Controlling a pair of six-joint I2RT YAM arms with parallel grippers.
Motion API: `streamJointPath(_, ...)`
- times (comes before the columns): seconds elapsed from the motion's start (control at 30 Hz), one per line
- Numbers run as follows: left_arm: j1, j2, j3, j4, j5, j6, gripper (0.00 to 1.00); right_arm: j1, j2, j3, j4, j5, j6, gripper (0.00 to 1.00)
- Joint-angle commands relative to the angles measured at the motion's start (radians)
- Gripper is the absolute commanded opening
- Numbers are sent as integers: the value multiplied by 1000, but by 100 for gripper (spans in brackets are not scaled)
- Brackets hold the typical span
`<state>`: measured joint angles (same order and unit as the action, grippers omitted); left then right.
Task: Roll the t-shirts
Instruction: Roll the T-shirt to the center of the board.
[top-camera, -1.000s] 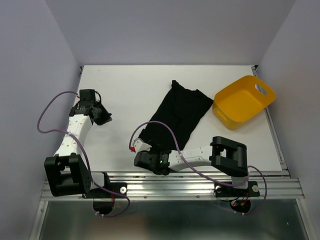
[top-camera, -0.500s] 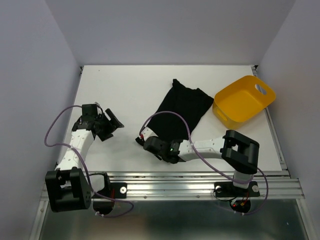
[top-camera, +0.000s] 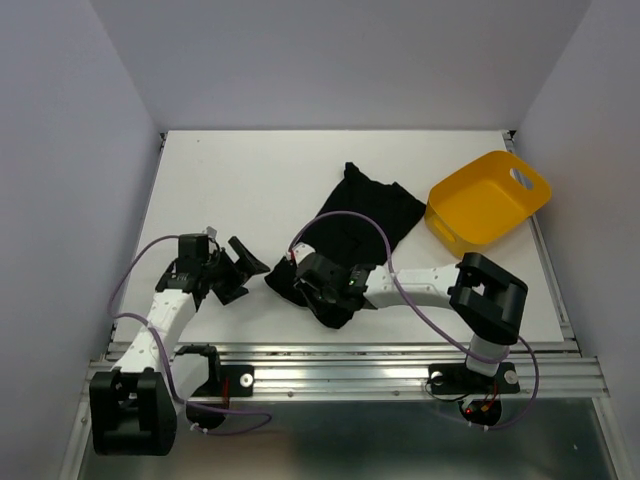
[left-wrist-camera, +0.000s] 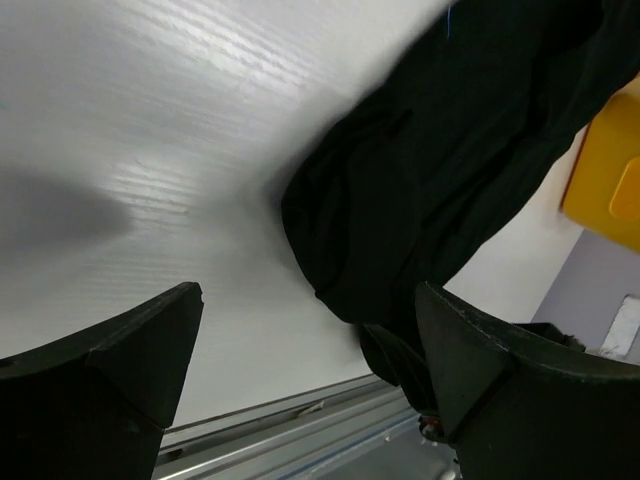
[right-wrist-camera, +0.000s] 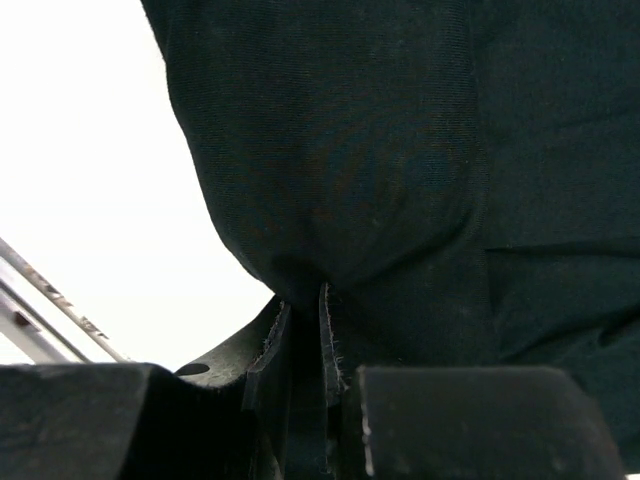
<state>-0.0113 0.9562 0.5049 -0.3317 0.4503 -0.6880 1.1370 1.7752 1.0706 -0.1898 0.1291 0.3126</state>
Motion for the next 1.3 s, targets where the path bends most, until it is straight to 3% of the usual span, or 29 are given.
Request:
streamJointPath(0.0,-77,4,-42,98,7,-68,99,-22,-33,45,56,-115,60,1)
streamJointPath(0.23,-199,56,-89,253,-25,-195,99,-52,-28,61,58,-177,85,1)
streamJointPath(0.43,-216,156,-117,411,-7,-242,97,-63,-34,66,62,-209,98,1)
streamJointPath(0.57,-231,223,-89,439,-21,-237,91,-72,-40,65,64,-217,105,1)
streamJointPath(0.63,-234,249,-86,454,-27,-237,83,-72,-42,65,64,-217,108,1)
streamJointPath(0.77,-237,277,-71,462,-35,-234,49,-72,-46,57,64,-227,114,1)
streamJointPath(0.8,-236,279,-68,461,-35,-234,23,-72,-51,54,61,-229,112,2)
streamJointPath(0.83,-237,280,-66,458,-33,-234,11,-72,-56,52,58,-221,108,6)
streamJointPath(0.87,-236,279,-63,456,-33,-238,0,-72,-66,48,55,-211,103,22)
streamJointPath(0.97,-236,276,-52,435,-36,-240,0,-72,-79,49,17,-135,80,55)
streamJointPath(1.13,-236,257,-20,358,-58,-248,0,41,-92,68,-68,145,3,79)
streamJointPath(1.27,-237,251,18,287,-68,-248,0,121,-91,54,-69,309,-30,83)
